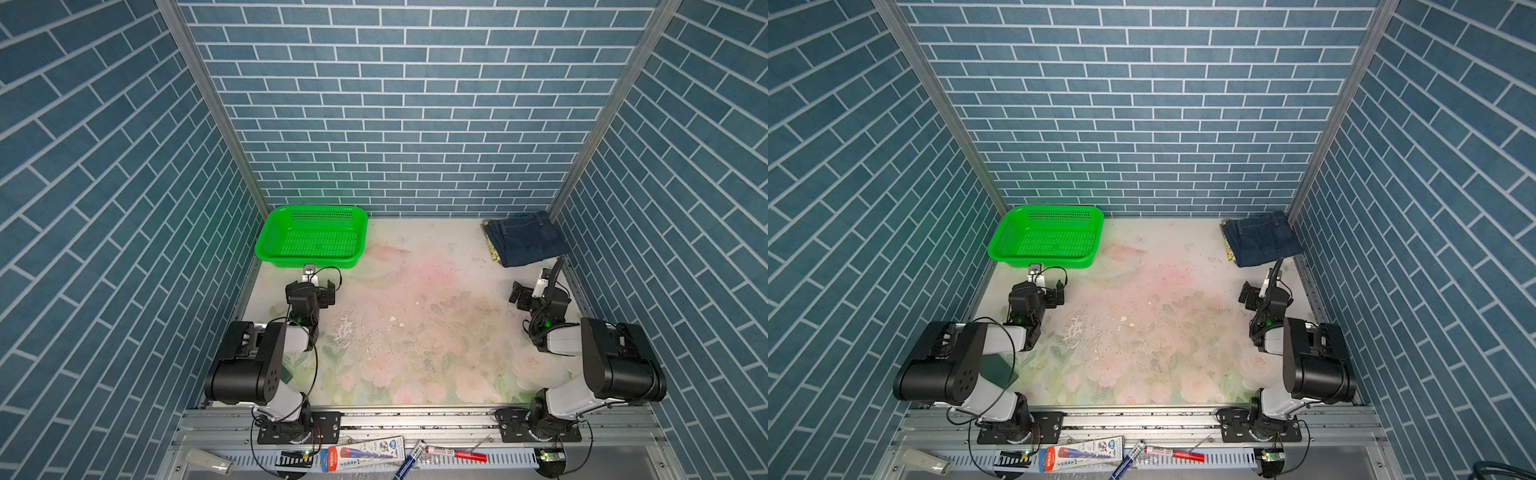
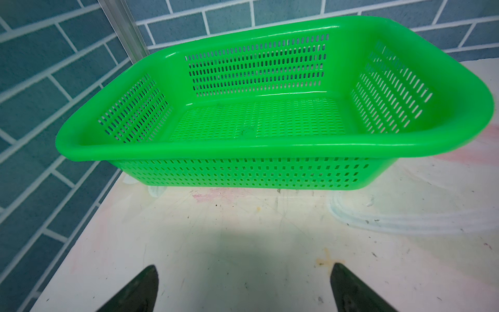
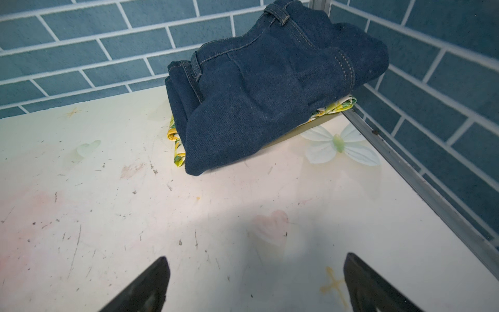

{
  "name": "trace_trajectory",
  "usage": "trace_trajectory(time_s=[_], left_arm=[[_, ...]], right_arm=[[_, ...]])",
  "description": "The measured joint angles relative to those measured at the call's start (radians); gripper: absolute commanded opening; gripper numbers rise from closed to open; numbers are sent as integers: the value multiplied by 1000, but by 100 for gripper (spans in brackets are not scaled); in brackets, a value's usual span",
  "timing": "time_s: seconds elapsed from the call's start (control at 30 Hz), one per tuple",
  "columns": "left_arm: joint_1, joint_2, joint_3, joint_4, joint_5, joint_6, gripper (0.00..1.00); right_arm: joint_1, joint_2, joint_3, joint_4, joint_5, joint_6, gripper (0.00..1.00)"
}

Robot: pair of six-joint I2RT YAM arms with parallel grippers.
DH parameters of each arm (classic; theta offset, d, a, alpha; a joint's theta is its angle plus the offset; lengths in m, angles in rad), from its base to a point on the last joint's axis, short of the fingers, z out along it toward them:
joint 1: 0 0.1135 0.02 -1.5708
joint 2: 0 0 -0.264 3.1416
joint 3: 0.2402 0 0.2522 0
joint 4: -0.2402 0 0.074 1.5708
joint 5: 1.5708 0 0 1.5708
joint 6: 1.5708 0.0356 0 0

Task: Fold and stack skirts
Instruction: Reset both arms

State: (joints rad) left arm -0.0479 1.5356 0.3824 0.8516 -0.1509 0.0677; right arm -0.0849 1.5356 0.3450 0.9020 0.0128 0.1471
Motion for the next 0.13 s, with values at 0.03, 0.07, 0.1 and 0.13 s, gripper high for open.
trace_trajectory(time_s=[0.03, 0.07, 0.1, 0.13], left_arm=[[0, 0, 0, 0, 2, 0, 99], [0, 0, 0, 0, 3, 0, 100], [0, 0, 0, 0, 3, 0, 100], [0, 0, 0, 0, 3, 0, 100]], right_arm=[[0, 0, 0, -3, 0, 0, 99], [1, 0, 0, -6, 0, 0, 99], [1, 0, 0, -6, 0, 0, 99], [1, 0, 0, -6, 0, 0, 99]])
